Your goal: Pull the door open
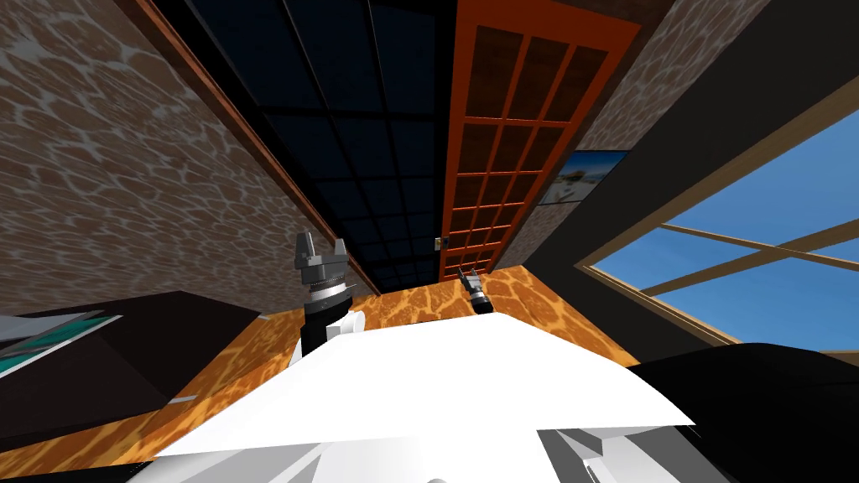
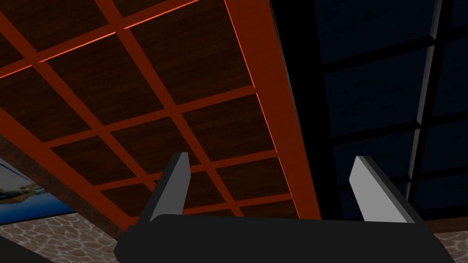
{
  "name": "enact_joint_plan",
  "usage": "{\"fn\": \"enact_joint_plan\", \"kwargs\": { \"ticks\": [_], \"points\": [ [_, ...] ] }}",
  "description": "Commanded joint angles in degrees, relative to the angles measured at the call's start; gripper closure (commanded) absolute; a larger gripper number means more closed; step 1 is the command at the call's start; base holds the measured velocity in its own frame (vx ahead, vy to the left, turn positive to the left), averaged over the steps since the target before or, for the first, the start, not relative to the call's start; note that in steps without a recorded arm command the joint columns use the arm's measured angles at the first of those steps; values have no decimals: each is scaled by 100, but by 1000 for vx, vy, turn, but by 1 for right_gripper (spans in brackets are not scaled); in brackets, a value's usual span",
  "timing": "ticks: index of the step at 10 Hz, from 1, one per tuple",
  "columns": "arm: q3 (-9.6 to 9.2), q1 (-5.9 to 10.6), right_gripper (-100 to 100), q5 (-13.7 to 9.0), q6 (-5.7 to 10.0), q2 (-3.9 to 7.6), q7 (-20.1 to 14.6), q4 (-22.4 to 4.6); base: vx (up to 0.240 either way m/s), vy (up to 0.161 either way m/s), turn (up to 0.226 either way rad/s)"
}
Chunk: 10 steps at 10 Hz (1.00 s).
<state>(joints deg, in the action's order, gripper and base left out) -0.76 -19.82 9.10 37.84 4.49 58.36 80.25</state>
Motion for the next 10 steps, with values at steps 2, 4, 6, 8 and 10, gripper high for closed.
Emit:
{"fn": "enact_joint_plan", "kwargs": {
  "ticks": [2, 4, 6, 8, 10],
  "points": [
    [11, 50, -100, 49, 99, -26, 279, -266, 96, 11, 11],
    [20, 102, -100, 87, 165, -54, 487, -476, 99, 12, 11],
    [29, 152, -100, 124, 227, -87, 683, -673, 114, 8, 9],
    [36, 201, -100, 158, 286, -124, 871, -862, 96, -6, 6],
    [44, 251, -100, 193, 346, -162, 1058, -1050, 90, -10, 8]
  ]
}}
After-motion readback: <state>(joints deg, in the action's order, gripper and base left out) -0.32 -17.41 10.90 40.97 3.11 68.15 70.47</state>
